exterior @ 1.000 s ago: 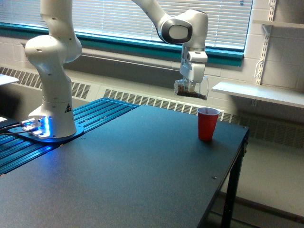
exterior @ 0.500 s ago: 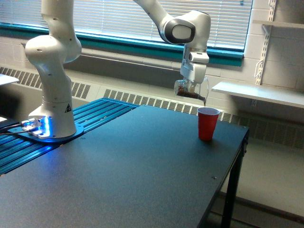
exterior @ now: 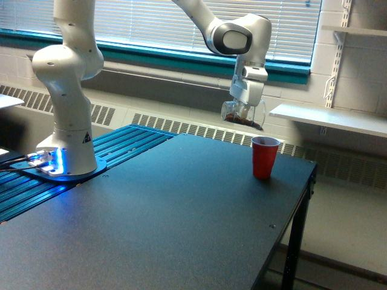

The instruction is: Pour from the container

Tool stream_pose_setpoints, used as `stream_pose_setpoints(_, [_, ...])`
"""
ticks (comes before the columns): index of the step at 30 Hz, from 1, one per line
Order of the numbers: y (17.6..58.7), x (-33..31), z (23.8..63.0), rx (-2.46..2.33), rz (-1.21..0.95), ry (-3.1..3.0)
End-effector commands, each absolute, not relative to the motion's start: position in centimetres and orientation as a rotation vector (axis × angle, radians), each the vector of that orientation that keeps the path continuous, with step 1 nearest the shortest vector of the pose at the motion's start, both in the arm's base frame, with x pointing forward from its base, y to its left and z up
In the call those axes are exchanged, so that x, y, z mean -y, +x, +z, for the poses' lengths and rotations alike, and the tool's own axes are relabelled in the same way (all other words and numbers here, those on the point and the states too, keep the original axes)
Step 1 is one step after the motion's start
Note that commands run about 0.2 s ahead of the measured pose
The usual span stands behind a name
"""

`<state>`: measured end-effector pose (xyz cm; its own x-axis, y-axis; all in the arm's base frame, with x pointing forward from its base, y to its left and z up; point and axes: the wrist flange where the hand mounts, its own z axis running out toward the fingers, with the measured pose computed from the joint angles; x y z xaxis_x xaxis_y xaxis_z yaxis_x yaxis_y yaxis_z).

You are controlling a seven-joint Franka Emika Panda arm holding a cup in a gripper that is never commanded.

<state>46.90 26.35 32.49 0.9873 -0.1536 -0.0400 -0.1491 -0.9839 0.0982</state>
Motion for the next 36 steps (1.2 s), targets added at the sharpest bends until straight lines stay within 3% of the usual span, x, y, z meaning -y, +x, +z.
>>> stream_pose_setpoints(1, [47.1,-26.9,32.7,0.23,-0.077,3.023])
stream_pose_setpoints(36, [48.3,-28.4,33.7,0.217,-0.211,2.939])
